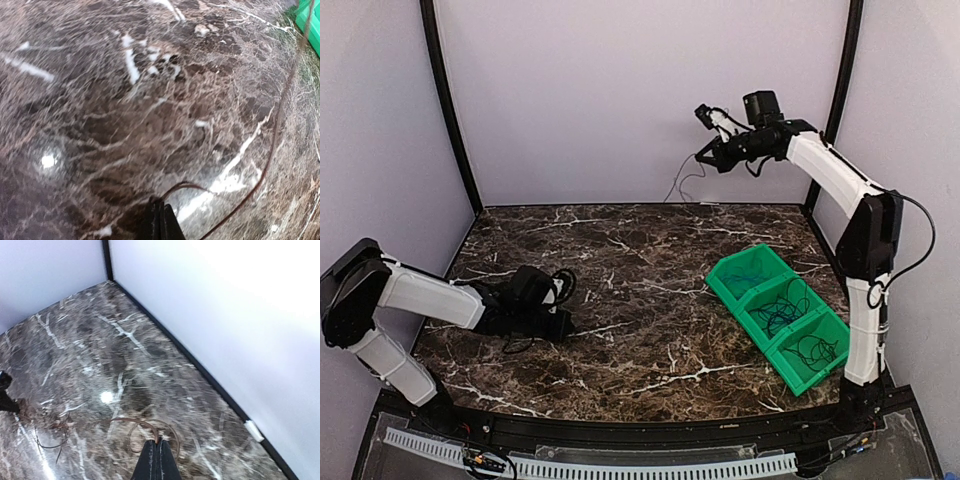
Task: Untangle the cables
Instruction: Untie one of the twisted cables from the twisted cables.
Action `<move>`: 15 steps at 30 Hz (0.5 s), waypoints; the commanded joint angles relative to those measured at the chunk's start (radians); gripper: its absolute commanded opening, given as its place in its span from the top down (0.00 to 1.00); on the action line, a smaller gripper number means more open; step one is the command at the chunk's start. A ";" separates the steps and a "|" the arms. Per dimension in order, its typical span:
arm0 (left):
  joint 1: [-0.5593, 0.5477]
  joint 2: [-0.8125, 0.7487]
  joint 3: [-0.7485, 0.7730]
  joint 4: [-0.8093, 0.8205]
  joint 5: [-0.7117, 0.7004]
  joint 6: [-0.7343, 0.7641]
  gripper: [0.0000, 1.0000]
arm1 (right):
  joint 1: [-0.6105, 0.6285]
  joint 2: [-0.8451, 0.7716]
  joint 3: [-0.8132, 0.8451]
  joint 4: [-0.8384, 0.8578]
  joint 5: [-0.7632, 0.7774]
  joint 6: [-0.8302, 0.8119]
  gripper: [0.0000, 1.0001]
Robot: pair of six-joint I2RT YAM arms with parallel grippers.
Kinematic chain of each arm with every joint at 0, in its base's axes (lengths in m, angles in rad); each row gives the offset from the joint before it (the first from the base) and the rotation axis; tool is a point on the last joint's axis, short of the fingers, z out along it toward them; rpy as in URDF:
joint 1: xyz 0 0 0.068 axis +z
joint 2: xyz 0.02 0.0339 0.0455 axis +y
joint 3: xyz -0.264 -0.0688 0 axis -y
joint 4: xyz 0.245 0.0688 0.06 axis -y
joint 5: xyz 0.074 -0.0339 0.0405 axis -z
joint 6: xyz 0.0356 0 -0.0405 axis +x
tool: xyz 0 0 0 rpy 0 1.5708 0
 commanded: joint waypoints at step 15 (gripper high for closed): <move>-0.005 -0.248 -0.198 -0.273 -0.261 -0.360 1.00 | -0.220 -0.104 0.085 0.172 0.092 0.104 1.00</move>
